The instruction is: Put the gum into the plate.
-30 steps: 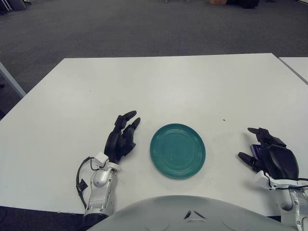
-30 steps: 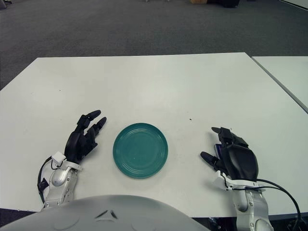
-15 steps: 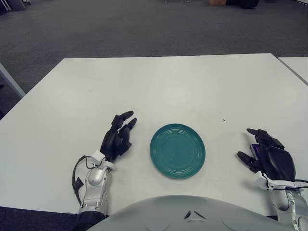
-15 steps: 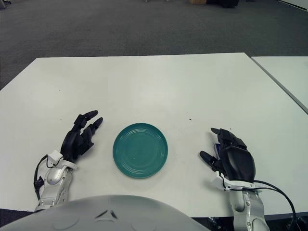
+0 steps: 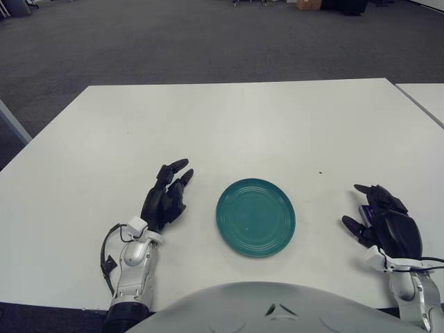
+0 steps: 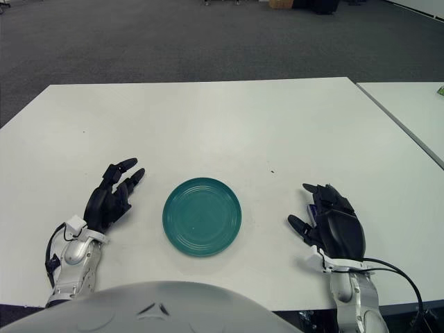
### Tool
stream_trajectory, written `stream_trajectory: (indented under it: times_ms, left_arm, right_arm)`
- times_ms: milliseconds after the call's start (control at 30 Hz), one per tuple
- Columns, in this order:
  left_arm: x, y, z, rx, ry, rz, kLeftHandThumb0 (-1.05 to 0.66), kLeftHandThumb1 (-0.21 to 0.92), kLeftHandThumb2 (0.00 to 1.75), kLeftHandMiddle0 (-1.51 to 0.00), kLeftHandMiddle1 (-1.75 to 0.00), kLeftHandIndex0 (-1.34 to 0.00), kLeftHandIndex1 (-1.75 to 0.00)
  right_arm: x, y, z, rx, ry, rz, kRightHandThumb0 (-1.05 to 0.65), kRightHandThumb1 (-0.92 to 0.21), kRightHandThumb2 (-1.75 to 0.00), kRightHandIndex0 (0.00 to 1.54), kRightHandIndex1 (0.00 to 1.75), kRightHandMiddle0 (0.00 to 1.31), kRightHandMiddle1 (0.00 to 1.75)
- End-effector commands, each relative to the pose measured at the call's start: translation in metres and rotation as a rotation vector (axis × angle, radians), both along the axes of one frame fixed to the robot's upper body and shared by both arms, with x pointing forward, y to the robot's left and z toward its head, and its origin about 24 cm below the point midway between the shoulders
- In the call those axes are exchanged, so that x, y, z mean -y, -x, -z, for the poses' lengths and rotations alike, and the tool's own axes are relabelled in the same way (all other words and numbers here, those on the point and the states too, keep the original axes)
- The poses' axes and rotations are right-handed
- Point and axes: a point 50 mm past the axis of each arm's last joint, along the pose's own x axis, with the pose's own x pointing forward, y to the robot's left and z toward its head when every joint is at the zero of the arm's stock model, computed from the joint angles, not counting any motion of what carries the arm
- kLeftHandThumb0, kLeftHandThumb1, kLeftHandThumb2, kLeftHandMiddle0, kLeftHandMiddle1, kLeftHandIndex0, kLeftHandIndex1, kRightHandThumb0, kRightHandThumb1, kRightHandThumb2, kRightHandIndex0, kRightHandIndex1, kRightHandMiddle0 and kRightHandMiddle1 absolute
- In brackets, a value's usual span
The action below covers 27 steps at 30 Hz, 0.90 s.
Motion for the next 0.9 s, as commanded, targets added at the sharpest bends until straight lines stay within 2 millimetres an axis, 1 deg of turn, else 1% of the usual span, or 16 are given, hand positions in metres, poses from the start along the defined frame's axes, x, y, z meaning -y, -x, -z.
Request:
stream_trajectory:
  times_ms: [0, 167, 433, 667, 867]
  left_arm:
    - [-0.008, 0.023, 0.032, -0.187, -0.011, -0.019, -0.9, 0.92, 0.87, -0.44, 0.0, -0.03, -0.87]
    - [-0.009, 0.022, 0.032, -0.187, -0.003, -0.018, -0.9, 0.92, 0.87, -0.44, -0.01, -0.03, -0.87]
    - [-0.01, 0.022, 0.033, -0.175, 0.01, -0.022, -0.88, 0.92, 0.87, -0.47, -0.02, -0.06, -0.89]
    - [-0.011, 0.021, 0.034, -0.178, 0.007, -0.023, -0.87, 0.92, 0.89, -0.47, -0.02, -0.07, -0.88]
    - [-0.012, 0.02, 0.035, -0.181, 0.023, -0.02, -0.86, 0.92, 0.88, -0.47, -0.02, -0.08, -0.88]
  right_arm:
    - [0.039, 0.053, 0.031, -0.413, 0.065, 0.05, -0.94, -0.92, -0.61, 0.42, 0.0, 0.0, 0.79]
    - [0.048, 0.059, 0.033, -0.45, 0.037, 0.109, -0.94, -0.92, -0.66, 0.42, 0.0, 0.0, 0.79]
    - [0.064, 0.071, 0.042, -0.516, 0.029, 0.185, -0.94, -0.92, -0.73, 0.43, 0.0, 0.0, 0.81]
    - [0.072, 0.076, 0.038, -0.547, 0.047, 0.194, -0.95, -0.92, -0.76, 0.42, 0.0, 0.0, 0.83]
    - [0.074, 0.08, 0.033, -0.567, 0.055, 0.192, -0.95, -0.92, -0.78, 0.41, 0.0, 0.0, 0.83]
